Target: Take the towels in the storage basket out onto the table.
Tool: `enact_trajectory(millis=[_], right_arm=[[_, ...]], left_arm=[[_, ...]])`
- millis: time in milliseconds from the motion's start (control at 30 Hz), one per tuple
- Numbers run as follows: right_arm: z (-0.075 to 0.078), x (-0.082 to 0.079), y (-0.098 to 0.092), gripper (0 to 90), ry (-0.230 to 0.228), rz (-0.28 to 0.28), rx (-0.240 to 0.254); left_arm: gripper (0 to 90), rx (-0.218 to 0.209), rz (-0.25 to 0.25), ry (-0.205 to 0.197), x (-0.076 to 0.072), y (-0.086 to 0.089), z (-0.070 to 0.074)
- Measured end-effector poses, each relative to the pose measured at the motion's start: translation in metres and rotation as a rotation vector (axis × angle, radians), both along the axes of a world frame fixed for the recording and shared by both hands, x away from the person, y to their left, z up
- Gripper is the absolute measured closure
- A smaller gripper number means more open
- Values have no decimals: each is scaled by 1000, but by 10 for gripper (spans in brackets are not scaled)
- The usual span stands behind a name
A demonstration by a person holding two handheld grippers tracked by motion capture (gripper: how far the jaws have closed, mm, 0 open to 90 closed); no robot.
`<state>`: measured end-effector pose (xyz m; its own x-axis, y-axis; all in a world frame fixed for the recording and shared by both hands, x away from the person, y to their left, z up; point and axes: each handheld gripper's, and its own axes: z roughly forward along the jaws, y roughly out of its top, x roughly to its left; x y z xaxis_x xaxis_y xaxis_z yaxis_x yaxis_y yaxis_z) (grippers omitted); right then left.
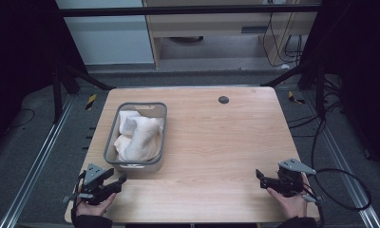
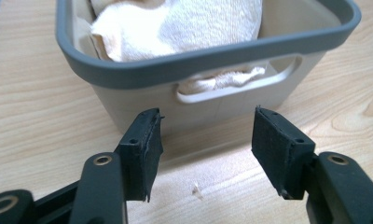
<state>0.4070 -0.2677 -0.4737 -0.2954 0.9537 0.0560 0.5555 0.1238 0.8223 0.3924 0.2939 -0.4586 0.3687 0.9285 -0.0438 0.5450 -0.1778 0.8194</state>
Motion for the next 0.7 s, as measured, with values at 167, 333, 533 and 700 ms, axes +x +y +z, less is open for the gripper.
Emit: enact_trajectory(millis=[167,333,533,700], right_arm=[[-1,0,2,81,-3,15,-5],[0,-1,4,88,-3,19,4],[-1,-1,5,96,-6,18,13],[-2,-2,7,99,-8,27,4]], left_arm=[[393,-11,30,-25,0,3,9],[372,-20,40,-55,1,3,18],[340,-35,34,-61,4,4,26],[313,-48,10,-51,7,1,33]])
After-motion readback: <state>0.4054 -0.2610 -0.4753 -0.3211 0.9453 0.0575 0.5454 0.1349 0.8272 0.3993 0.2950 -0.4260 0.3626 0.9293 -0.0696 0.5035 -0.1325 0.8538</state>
